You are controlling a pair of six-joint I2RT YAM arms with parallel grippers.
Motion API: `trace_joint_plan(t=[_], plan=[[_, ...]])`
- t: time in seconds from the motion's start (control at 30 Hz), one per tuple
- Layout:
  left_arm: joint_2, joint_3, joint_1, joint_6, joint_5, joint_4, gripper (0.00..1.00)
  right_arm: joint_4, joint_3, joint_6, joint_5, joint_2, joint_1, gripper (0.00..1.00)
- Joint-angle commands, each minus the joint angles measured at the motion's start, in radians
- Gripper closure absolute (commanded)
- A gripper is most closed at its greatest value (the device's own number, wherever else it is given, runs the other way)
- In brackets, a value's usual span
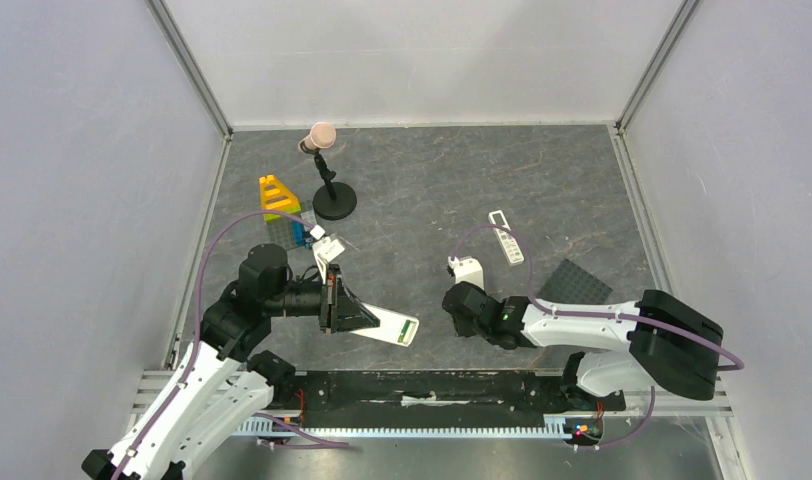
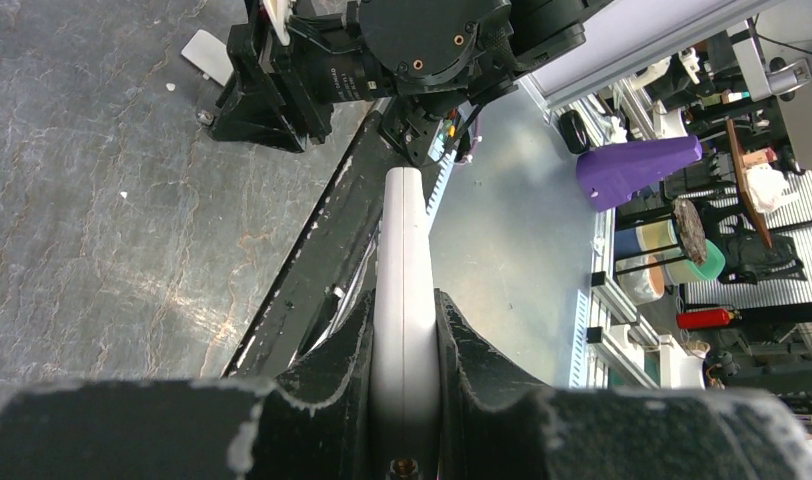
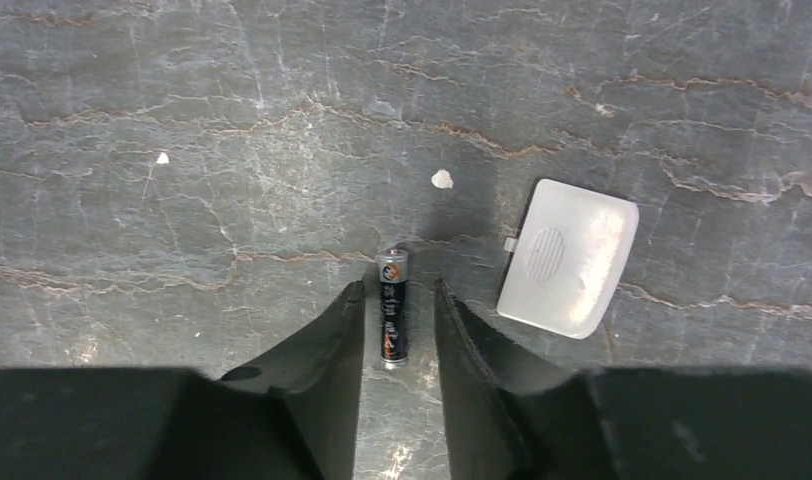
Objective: Load the batteries into the remote control
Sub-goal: Place the battery at the center of the board, then adjust the battery.
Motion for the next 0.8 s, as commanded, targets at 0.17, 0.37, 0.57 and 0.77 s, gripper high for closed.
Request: trace_joint_plan(t=[0.17, 0.37, 0.57, 0.77], plan=[[0.015, 0.039, 0.006, 0.046, 0.041, 0.034, 0.98, -0.055, 0.088, -0.024, 0.043, -0.191, -0.001, 0.49], [0.029, 0.036, 0.005, 0.042, 0.089, 0.043, 0.98, -0.046, 0.123, -0.111, -0.075, -0.373, -0.002, 0.39], [0.03, 0.036, -0.001, 0.038, 0.227, 0.077, 0.98, 0.102, 0.108, -0.18, -0.263, -0.573, -0.002, 0.24], [0.044, 0.043, -0.011, 0.045, 0.233, 0.08, 0.98, 0.223, 0.12, -0.246, -0.599, -0.557, -0.002, 0.15]])
